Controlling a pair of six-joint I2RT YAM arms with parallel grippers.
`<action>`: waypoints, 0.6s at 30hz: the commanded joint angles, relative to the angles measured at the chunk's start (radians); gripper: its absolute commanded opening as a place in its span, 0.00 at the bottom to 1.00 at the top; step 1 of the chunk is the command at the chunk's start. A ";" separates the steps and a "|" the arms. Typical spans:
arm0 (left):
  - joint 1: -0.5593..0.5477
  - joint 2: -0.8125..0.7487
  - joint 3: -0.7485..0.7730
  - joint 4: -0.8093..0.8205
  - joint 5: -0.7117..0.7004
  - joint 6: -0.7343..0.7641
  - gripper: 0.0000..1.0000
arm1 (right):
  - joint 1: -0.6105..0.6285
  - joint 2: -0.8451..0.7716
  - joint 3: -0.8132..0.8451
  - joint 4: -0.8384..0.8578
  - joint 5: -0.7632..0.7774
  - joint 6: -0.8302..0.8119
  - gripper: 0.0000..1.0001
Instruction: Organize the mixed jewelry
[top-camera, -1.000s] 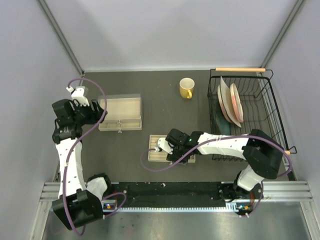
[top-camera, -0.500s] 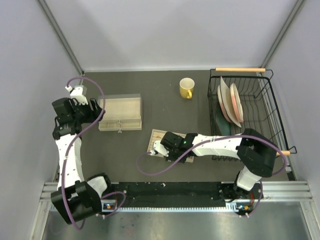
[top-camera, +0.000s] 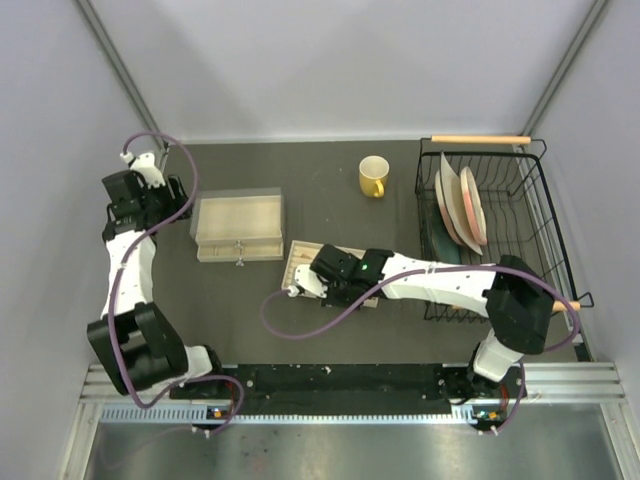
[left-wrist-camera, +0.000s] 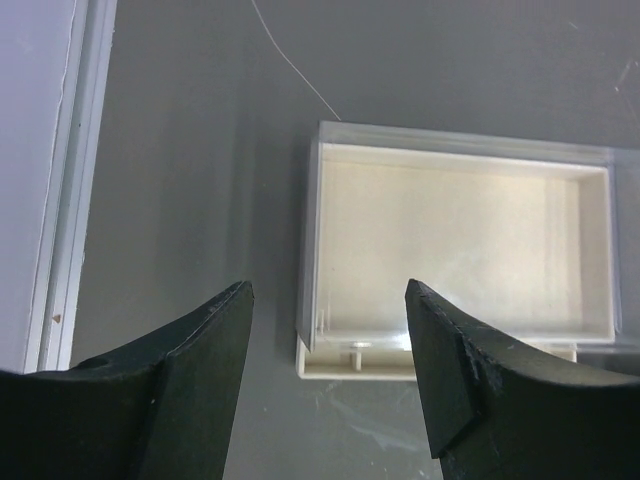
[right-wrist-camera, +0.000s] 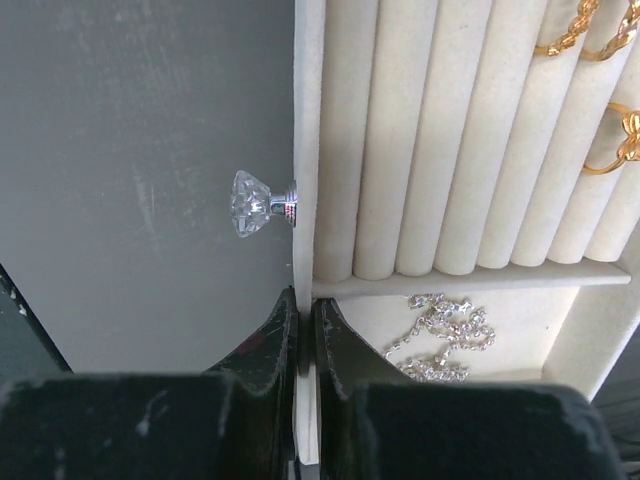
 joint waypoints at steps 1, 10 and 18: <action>0.009 0.082 0.090 0.068 -0.041 -0.066 0.68 | 0.003 -0.026 0.115 -0.039 0.032 -0.047 0.00; 0.009 0.283 0.197 0.091 -0.013 -0.192 0.68 | 0.039 0.055 0.247 -0.076 0.016 -0.074 0.00; 0.006 0.446 0.318 0.105 0.042 -0.265 0.69 | 0.079 0.156 0.356 -0.101 0.001 -0.093 0.00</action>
